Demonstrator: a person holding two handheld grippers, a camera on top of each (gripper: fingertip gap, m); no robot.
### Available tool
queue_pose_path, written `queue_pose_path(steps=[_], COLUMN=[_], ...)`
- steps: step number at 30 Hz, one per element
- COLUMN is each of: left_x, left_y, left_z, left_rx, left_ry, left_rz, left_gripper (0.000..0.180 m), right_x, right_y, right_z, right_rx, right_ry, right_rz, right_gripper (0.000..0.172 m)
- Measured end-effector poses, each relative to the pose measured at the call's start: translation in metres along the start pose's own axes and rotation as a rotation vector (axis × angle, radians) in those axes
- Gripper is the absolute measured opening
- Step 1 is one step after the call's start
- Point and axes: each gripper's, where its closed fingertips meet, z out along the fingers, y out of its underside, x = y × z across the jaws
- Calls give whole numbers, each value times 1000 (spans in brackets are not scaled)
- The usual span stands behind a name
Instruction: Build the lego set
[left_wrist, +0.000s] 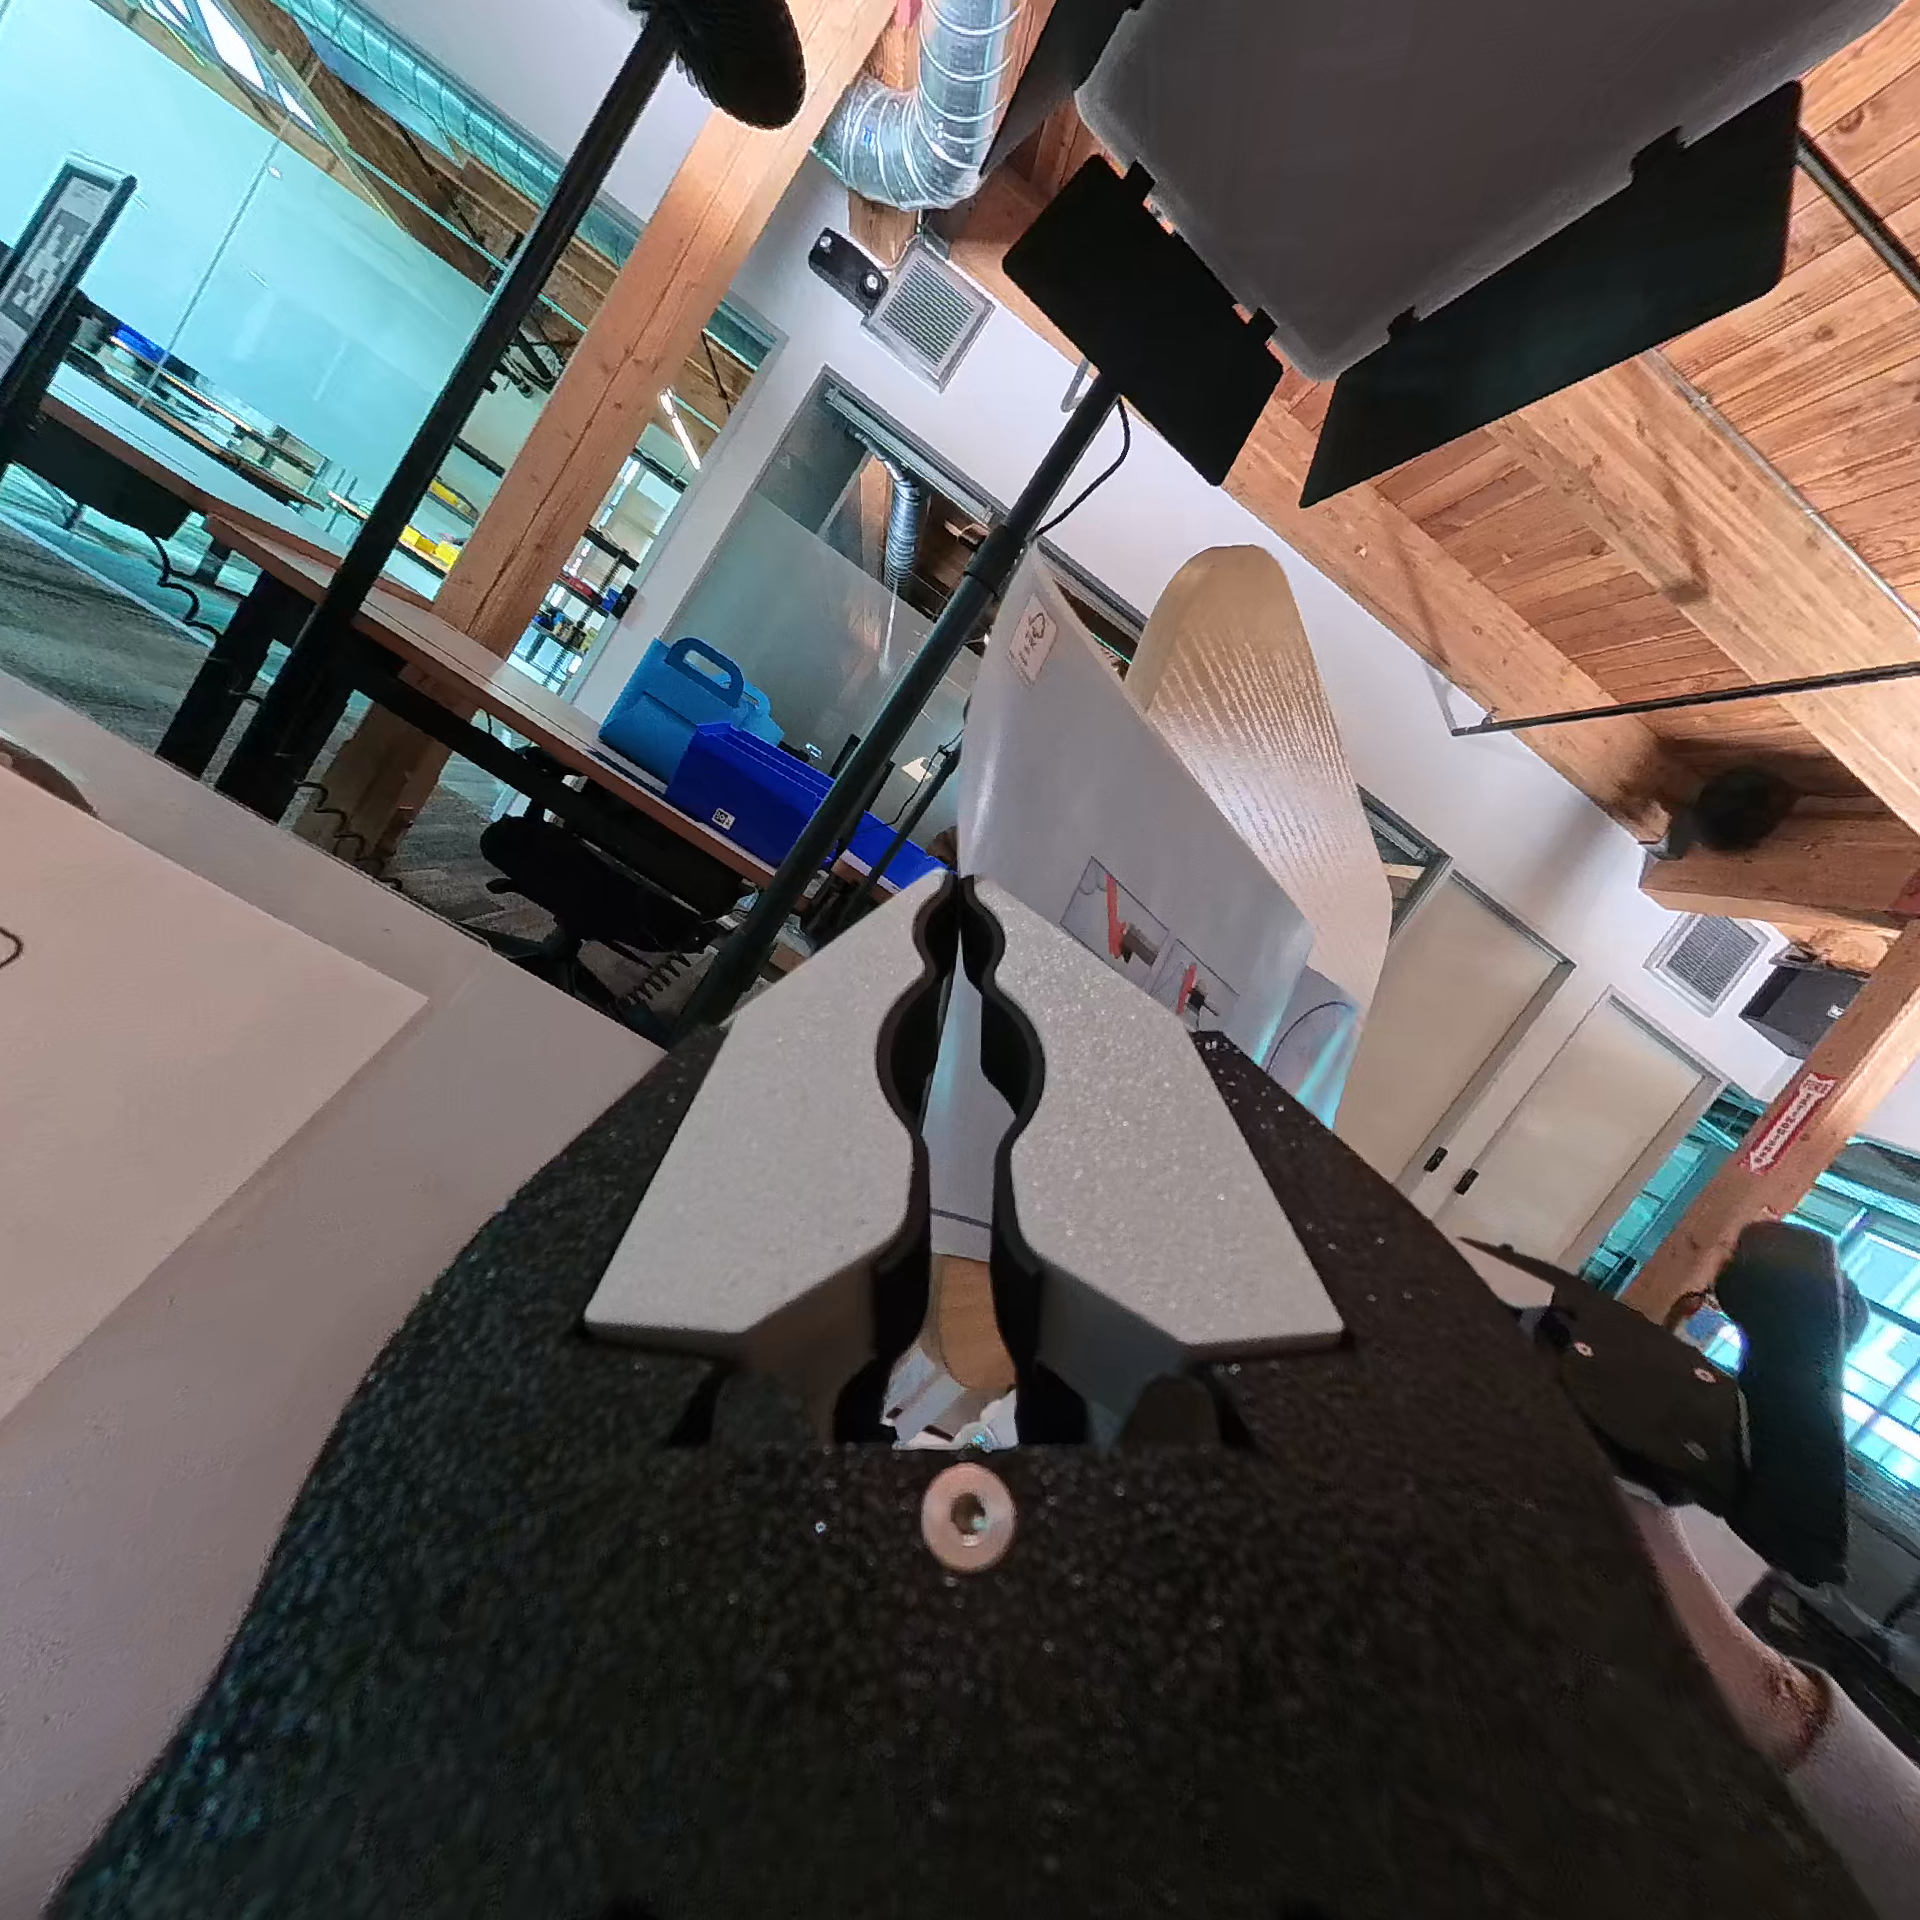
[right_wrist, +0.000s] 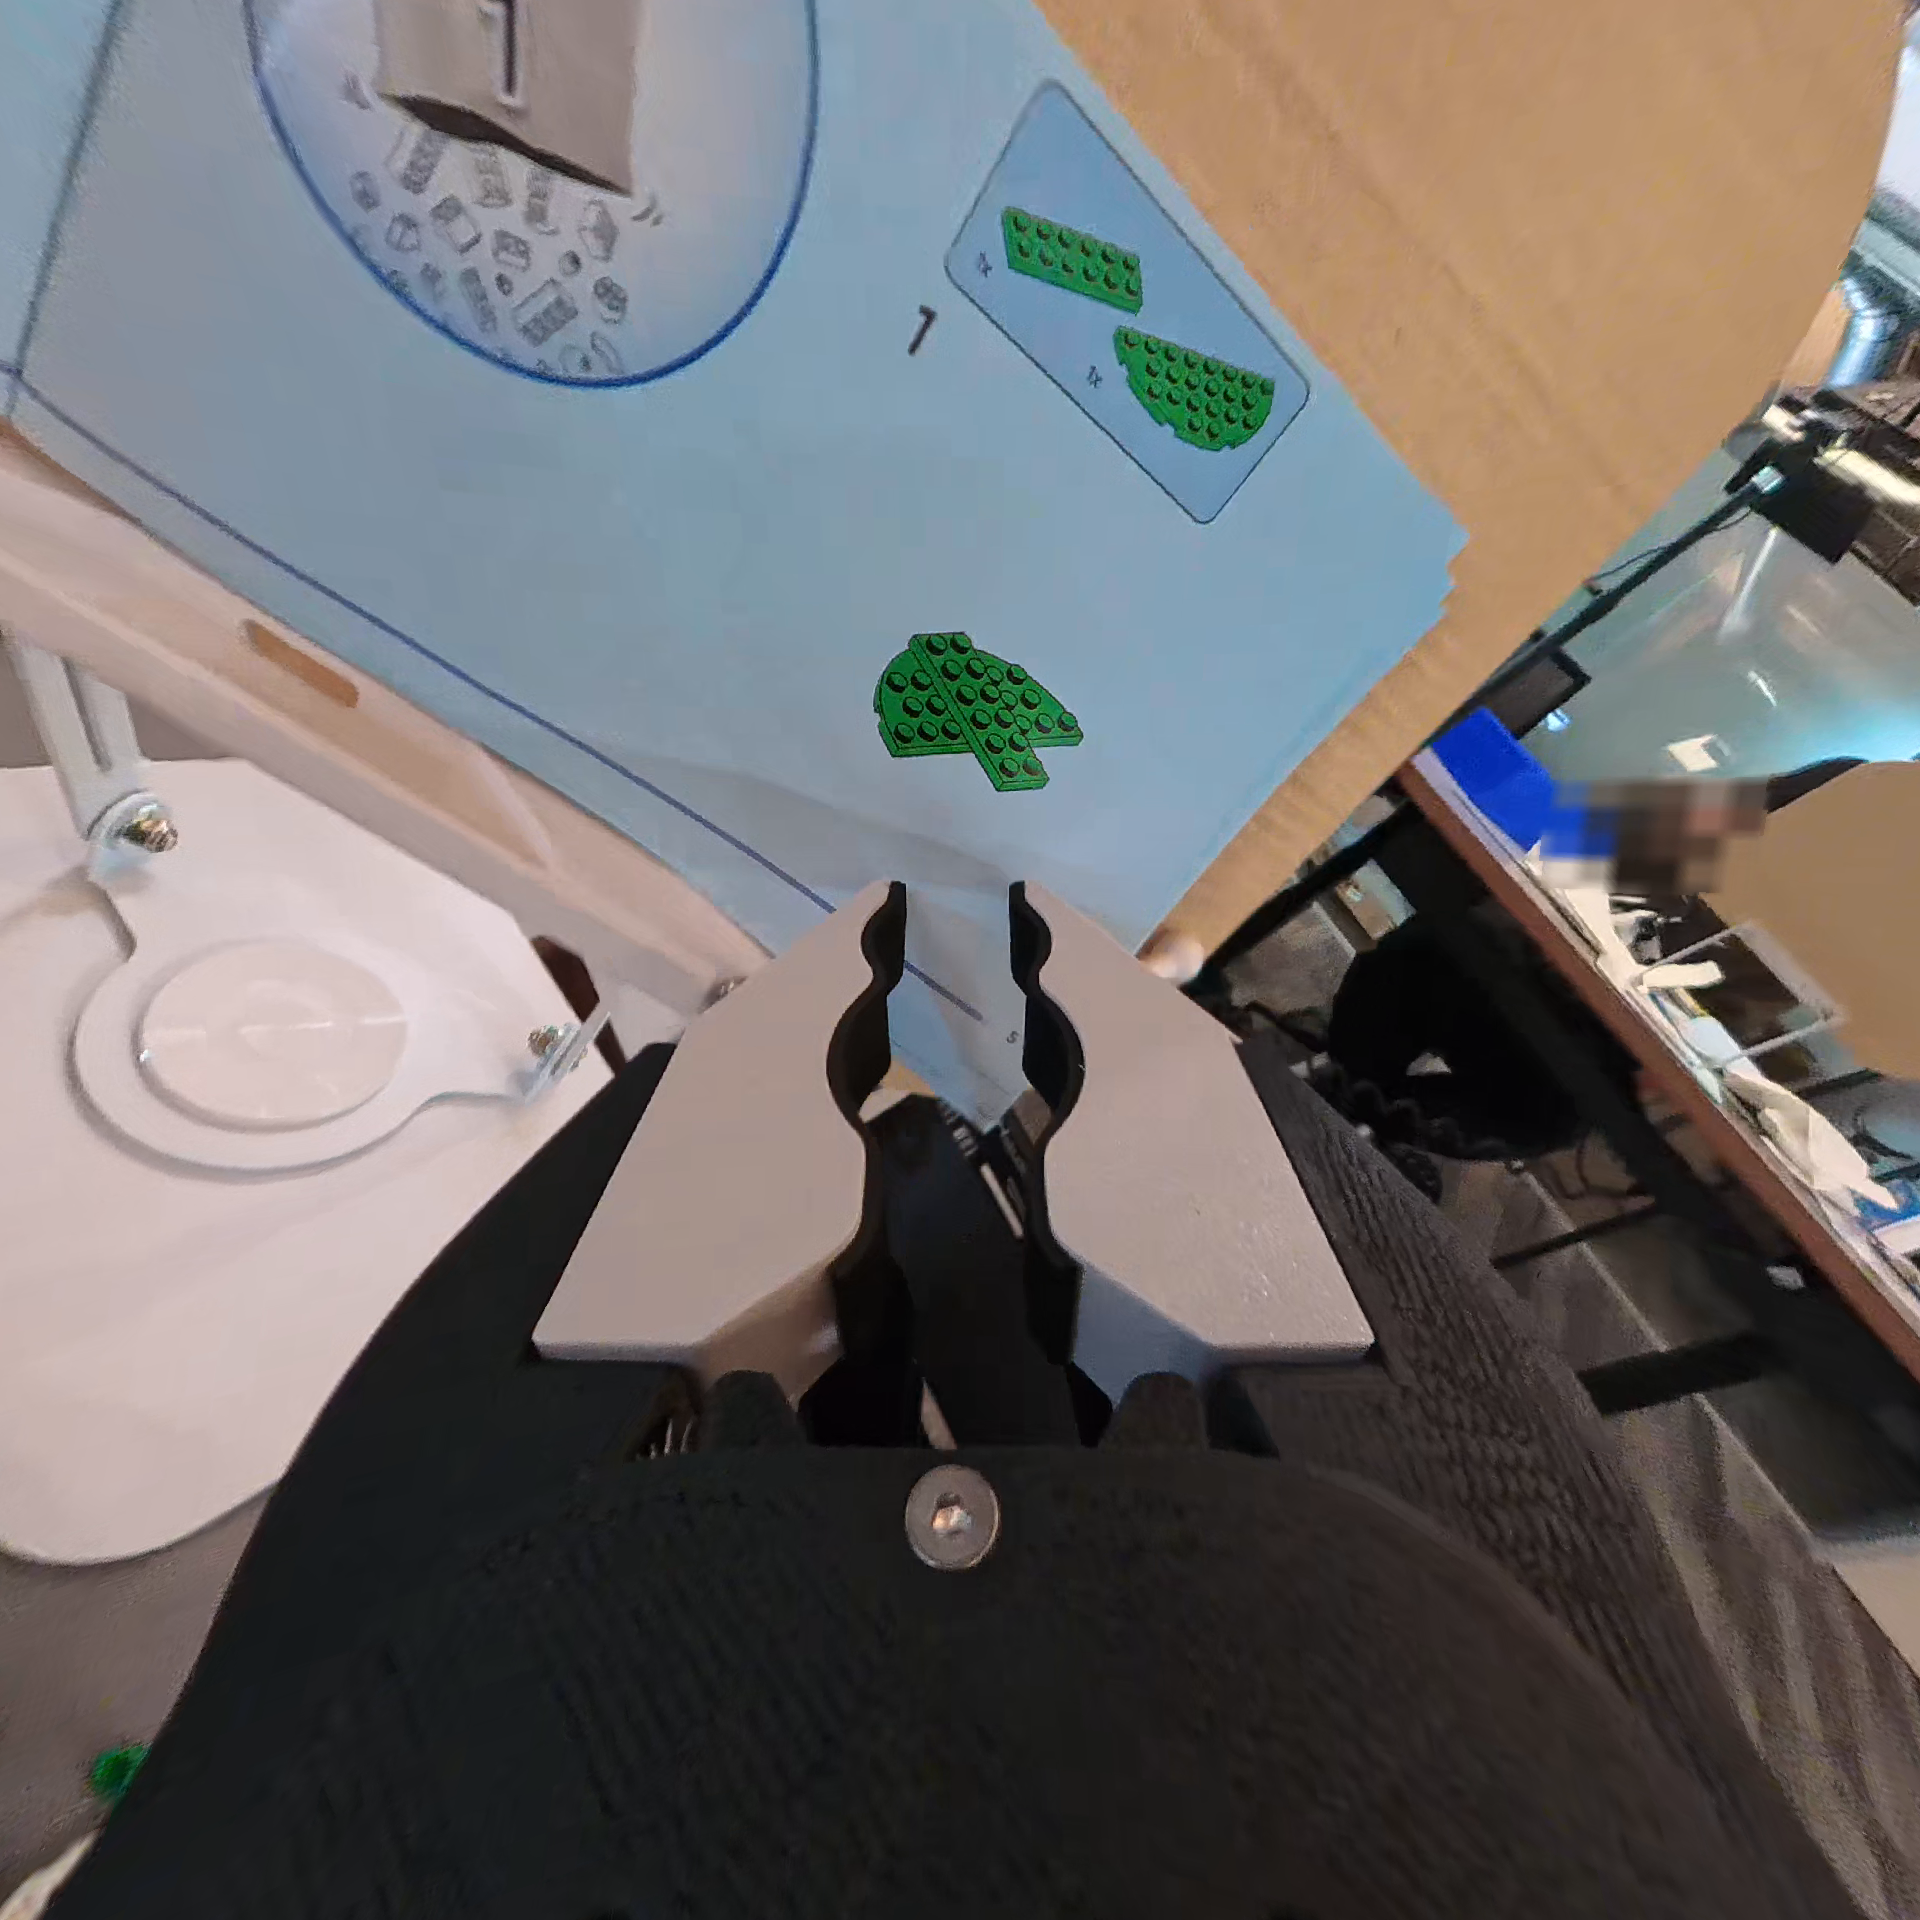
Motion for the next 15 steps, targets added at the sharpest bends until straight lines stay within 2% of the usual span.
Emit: queue_pose_path(steps=[6,8,10,12,15], left_x=[-1,-2,-3,-4,-4], left_y=[1,1,0,0,0], left_z=[0,-1,-1,-1,-1], left_rx=[-10,-8,-7,-8,-7], left_ry=[2,-1,-2,-2,-4], left_rz=[-3,-5,-9,-15,-13], left_gripper=[0,0,0,0,0], right_x=[-5,-13,-28,-36,-31], right_y=[9,1,4,18,23], right_z=[-12,-19,-24,-21,-17], right_rx=[-56,-9,-27,-120,-135], right_ry=[22,9,-53,-87,-41], right_rz=[-120,-188,-261,-292,-300], right_gripper=[18,11,0,2,7])
